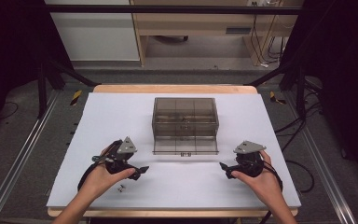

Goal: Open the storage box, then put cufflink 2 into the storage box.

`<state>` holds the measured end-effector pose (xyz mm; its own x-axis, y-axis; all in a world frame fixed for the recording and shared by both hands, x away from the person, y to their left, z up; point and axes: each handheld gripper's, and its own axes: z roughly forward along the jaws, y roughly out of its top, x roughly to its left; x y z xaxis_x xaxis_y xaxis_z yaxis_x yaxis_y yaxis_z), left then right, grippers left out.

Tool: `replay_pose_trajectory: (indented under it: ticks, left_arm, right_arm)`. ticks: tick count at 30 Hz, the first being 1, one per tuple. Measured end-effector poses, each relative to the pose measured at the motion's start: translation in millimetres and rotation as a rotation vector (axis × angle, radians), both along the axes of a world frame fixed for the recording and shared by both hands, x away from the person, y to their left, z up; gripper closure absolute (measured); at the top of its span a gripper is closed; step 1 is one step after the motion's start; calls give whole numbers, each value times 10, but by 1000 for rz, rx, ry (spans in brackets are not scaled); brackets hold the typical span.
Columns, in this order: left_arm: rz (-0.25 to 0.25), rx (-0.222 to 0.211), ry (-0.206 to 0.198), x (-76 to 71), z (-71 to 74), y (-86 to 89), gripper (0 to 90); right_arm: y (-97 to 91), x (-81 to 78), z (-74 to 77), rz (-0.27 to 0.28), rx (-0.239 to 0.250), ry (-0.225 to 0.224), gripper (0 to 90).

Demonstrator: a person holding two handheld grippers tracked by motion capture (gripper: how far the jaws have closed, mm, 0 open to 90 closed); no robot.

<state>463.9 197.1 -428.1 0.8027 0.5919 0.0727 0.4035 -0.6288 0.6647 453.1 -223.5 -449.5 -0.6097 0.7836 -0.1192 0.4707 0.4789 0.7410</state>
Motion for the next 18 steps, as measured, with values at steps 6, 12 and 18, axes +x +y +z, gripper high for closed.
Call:
replay_pose_trajectory:
  ticks: [6, 12, 18]
  left_arm:
    - [31, 36, 30, -42, 35, 87, 111]
    - [47, 68, 37, -124, 106, 183, 133]
    - [59, 89, 61, -190, 134, 263, 147]
  right_arm:
    - [-62, -31, 8, -12, 3, -28, 134]
    - [-104, -52, 17, -26, 12, -33, 137]
    - [-146, -95, 37, -27, 4, -33, 140]
